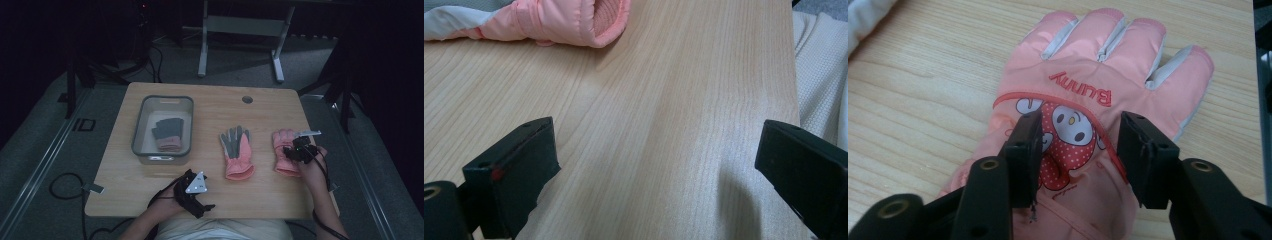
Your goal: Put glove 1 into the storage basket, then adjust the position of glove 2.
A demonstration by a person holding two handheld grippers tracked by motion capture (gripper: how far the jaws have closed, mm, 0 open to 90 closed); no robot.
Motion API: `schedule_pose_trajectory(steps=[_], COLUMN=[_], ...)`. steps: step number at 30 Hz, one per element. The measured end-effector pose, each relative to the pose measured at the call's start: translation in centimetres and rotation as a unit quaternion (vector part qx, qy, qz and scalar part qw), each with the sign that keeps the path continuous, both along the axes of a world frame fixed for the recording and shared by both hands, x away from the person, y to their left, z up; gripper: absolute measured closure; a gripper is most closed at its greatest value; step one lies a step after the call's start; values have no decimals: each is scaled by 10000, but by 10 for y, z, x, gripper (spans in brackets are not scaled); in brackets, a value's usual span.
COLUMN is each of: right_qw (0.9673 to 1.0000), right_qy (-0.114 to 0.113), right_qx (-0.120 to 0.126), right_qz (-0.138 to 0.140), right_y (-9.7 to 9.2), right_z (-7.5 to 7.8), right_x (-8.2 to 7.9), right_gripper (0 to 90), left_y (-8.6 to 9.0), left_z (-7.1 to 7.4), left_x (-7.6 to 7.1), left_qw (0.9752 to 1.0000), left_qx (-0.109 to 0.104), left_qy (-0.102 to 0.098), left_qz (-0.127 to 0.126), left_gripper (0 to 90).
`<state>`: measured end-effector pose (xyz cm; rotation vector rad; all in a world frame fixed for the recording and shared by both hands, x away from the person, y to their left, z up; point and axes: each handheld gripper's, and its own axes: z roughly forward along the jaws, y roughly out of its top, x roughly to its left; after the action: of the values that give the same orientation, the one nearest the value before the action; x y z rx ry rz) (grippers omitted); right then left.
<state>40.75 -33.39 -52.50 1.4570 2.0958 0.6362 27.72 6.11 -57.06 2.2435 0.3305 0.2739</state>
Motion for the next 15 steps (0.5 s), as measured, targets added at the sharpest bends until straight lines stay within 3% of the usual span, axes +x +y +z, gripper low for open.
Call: schedule_pose_trajectory(steps=[6,9,15], right_qw=[9999,9997,9991], right_qy=[-70,41,24], right_qx=[141,181,274], right_qz=[-11,-139,-309], right_y=[-2,-1,0], right_z=[-4,-2,5], right_x=[-1,2,1], right_gripper=[502,682,835], left_y=[-1,-1,-1], left_z=[-1,-1,-1], left_x=[1,0,0], left_qw=[10000,10000,10000], left_qx=[9,29,21], left_qy=[17,10,17], left_qz=[-3,-17,-11], left_gripper=[31,30,31])
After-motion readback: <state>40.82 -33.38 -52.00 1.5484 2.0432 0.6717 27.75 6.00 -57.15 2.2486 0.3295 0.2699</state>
